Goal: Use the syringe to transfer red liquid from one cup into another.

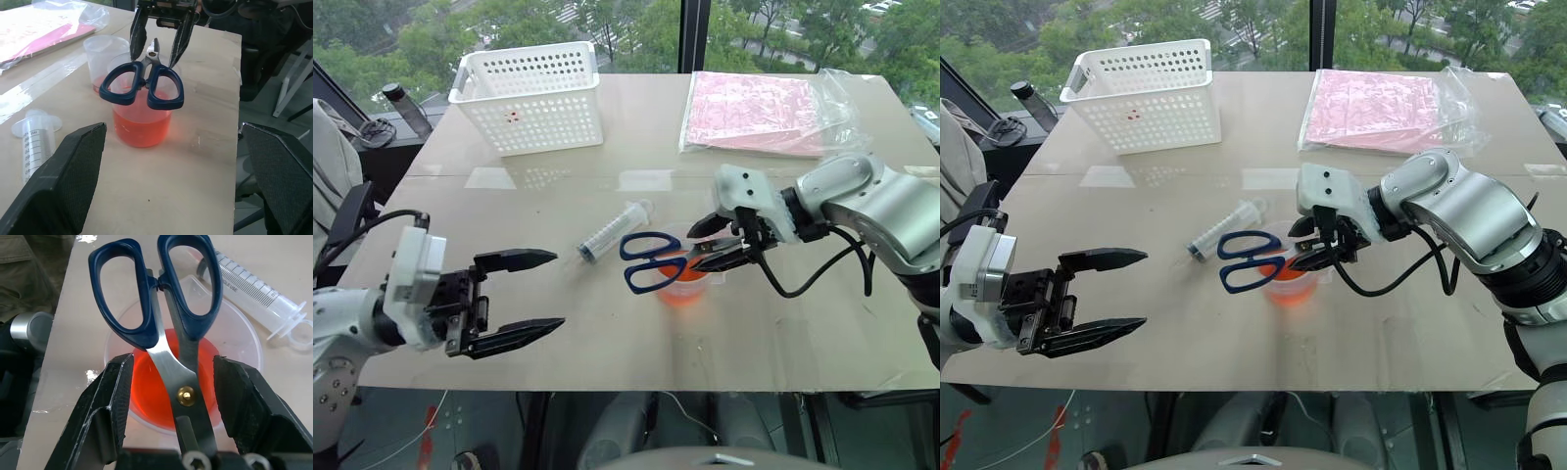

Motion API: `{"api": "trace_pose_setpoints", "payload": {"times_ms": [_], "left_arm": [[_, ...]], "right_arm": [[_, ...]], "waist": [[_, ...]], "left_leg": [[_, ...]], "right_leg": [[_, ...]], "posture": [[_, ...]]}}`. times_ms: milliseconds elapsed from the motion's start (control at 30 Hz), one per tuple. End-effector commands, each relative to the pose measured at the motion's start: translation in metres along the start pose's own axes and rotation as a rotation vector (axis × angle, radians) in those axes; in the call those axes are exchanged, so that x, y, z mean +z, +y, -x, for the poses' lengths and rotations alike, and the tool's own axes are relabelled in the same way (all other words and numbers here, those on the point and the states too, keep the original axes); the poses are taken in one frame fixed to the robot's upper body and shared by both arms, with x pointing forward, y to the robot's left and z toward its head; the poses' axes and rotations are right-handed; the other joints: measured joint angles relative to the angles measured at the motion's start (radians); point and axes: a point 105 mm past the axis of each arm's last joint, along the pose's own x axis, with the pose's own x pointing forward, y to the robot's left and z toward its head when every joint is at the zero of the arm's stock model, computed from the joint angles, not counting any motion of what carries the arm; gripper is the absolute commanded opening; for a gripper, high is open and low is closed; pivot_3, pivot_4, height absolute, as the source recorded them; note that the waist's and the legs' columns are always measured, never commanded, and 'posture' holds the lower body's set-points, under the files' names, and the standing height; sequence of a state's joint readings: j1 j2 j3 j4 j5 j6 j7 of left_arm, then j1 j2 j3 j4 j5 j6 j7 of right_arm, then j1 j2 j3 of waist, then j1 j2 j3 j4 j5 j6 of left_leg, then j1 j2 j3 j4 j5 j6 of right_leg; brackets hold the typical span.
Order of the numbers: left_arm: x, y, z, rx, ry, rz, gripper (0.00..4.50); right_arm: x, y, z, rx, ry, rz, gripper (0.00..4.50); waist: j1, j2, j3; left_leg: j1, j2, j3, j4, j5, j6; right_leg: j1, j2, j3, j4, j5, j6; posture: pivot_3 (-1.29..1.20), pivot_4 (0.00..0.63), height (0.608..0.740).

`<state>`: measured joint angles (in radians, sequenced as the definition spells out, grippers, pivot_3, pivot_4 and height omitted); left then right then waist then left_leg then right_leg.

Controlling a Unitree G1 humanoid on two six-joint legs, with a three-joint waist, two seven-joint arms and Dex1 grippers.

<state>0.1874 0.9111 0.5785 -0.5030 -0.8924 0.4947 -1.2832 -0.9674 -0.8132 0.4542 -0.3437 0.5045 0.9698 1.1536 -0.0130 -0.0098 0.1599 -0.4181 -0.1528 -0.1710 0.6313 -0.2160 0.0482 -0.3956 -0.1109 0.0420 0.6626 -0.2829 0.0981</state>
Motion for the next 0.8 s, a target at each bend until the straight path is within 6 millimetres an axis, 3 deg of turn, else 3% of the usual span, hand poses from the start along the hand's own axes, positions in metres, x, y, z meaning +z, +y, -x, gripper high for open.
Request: {"api": "trace_pose_setpoints", "payload": {"times_ms": [33, 133, 233, 800], "left_arm": [[0.006, -0.004, -0.003, -0.012, 0.005, -0.043, 4.50], [0.006, -0.005, -0.004, -0.011, 0.006, -0.038, 4.50], [0.005, -0.005, -0.005, -0.010, 0.006, -0.034, 4.50], [0.000, 0.002, -0.011, -0.024, -0.004, -0.033, 4.50]], "right_arm": [[0.007, -0.001, 0.003, -0.007, -0.014, 0.050, 1.85], [0.010, -0.001, 0.003, -0.009, -0.029, 0.057, 0.46], [0.011, 0.000, 0.005, -0.010, -0.032, 0.073, 0.07], [0.040, 0.003, 0.030, -0.095, -0.130, 0.124, 0.06]], "waist": [[-0.001, 0.000, 0.000], [-0.001, 0.000, 0.000], [-0.001, 0.000, 0.000], [0.000, 0.000, 0.000]], "left_leg": [[0.000, 0.000, 0.000, 0.000, 0.000, 0.000], [0.000, 0.000, 0.000, 0.000, 0.000, 0.000], [0.000, 0.000, 0.000, 0.000, 0.000, 0.000], [0.000, 0.000, 0.000, 0.000, 0.000, 0.000]], "right_leg": [[0.000, 0.000, 0.000, 0.000, 0.000, 0.000], [0.000, 0.000, 0.000, 0.000, 0.000, 0.000], [0.000, 0.000, 0.000, 0.000, 0.000, 0.000], [0.000, 0.000, 0.000, 0.000, 0.000, 0.000]], "posture": [[0.00, 0.150, 0.740], [0.00, 0.150, 0.740], [0.00, 0.150, 0.740], [0.00, 0.150, 0.740]]}}
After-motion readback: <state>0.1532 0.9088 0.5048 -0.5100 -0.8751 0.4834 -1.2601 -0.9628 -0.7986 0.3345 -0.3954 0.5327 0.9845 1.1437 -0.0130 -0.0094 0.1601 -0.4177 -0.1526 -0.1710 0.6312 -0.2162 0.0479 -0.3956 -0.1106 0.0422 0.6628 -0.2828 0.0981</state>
